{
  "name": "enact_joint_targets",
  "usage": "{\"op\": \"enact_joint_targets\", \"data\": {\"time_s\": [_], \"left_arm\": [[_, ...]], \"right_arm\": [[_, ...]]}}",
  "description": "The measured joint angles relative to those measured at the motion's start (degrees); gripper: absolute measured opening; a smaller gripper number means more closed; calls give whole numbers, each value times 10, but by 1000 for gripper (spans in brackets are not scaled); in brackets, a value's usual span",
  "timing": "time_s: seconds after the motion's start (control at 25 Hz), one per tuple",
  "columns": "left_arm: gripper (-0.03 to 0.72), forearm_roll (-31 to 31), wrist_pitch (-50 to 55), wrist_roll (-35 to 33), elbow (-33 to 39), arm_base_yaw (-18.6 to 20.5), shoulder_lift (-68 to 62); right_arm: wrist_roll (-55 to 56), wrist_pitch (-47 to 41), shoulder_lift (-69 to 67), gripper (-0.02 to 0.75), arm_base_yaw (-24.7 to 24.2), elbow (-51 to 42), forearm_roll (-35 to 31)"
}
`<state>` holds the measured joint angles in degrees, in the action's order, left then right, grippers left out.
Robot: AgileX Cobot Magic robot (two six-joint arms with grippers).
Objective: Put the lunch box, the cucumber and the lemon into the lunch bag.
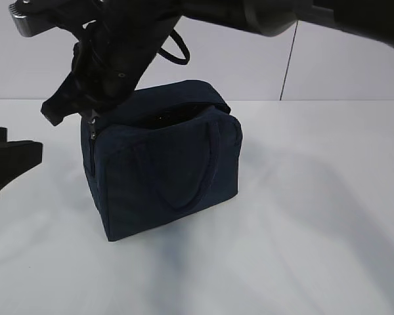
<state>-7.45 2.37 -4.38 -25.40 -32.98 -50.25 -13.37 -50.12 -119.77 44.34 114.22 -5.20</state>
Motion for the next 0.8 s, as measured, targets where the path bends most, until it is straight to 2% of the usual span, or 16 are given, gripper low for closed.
{"op": "enact_joint_targets", "data": {"time_s": [0.24,0.56,0.8], "left_arm": [[404,34,-75,-3,0,-49,-77],[400,59,-191,-3,0,-55,-186],[363,61,-250,-3,0,-55,-260]], "right_arm": [[0,-5,-1,20,-9,9,-16],[0,-26,-2,20,-31,18,-49],[0,-34,-2,20,-32,18,-52]]}}
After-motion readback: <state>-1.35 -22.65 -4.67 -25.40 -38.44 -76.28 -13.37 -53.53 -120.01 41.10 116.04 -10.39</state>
